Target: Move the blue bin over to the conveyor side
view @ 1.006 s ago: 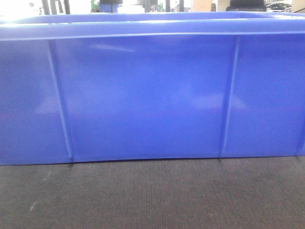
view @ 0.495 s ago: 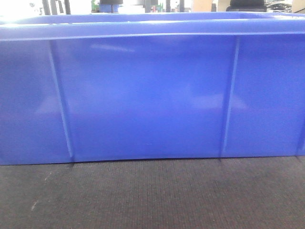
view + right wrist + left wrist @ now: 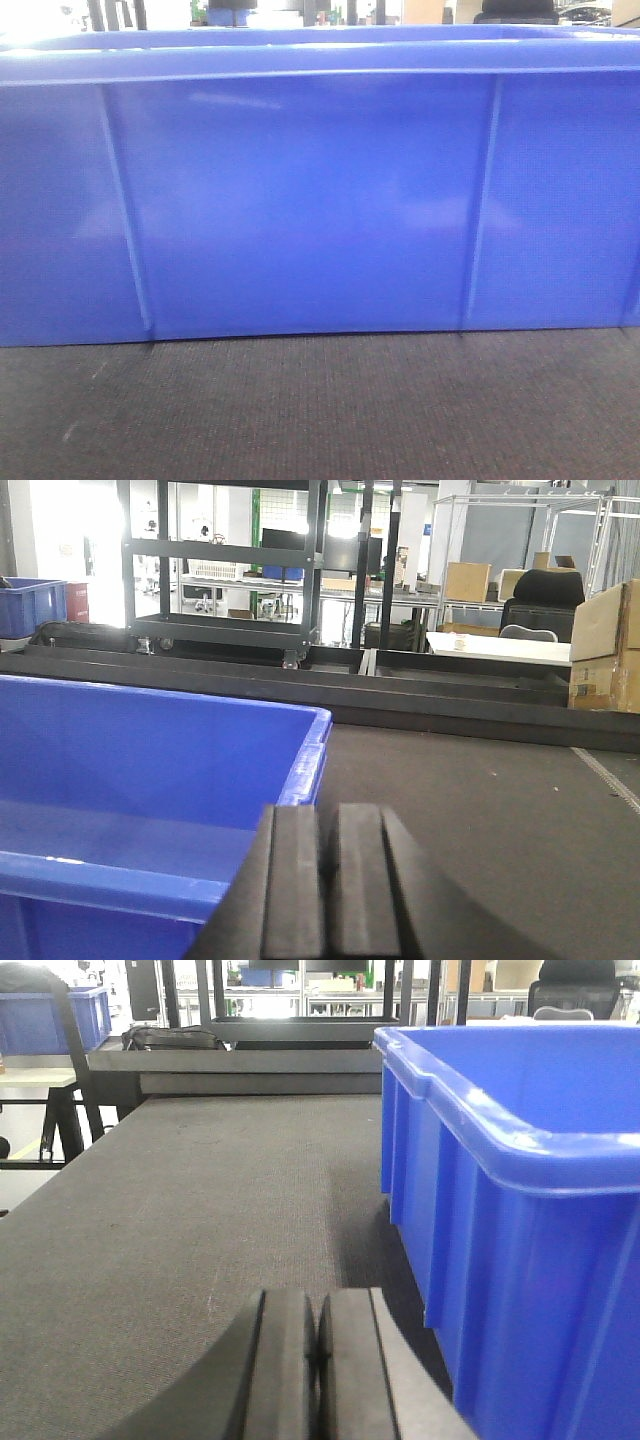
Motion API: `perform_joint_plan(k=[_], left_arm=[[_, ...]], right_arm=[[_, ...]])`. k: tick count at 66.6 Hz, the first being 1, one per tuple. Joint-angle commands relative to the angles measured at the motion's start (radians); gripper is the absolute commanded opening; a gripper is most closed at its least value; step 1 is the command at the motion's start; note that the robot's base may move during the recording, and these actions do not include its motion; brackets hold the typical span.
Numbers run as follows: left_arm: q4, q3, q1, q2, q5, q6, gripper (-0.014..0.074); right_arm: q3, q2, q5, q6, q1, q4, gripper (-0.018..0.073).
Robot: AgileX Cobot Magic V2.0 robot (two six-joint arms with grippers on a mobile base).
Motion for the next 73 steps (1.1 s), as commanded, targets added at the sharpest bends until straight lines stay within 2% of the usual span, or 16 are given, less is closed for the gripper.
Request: perform_joint_plan(k=[1,73], left_arm=[[0.0,0.001,-0.007,-0.004,-0.029,-0.016,0.0004],[0.0,0.001,-0.007,-0.004,-0.029,-0.016,0.0004]], right_arm=[[0.003,-0.001,-0.031,-0.002,0.0,-0.013,-0.0084],[0.005,-0.001,-0.036,-0.002,0.0,0.0,-0.0084]])
